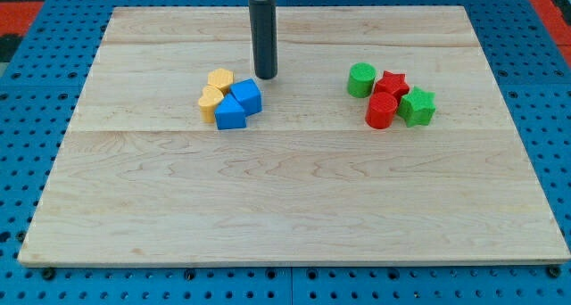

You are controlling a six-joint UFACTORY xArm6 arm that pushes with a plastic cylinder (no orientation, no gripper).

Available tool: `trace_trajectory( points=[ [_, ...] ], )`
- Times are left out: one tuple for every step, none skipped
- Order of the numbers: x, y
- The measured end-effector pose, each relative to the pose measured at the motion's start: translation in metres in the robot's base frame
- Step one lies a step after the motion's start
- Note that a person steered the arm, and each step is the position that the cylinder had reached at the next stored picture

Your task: Slide the green circle left and up

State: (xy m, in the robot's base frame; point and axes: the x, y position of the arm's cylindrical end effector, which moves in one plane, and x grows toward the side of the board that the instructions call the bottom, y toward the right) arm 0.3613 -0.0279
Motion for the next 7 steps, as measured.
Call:
trace_trajectory(
  points=[
    [0.030,0.057],
    [0.024,0.138],
    [-0.002,0.197],
    [-0.045,0.187],
    [-0.016,0.187],
    [-0.008,0.184],
    [-0.006,0.114]
  ],
)
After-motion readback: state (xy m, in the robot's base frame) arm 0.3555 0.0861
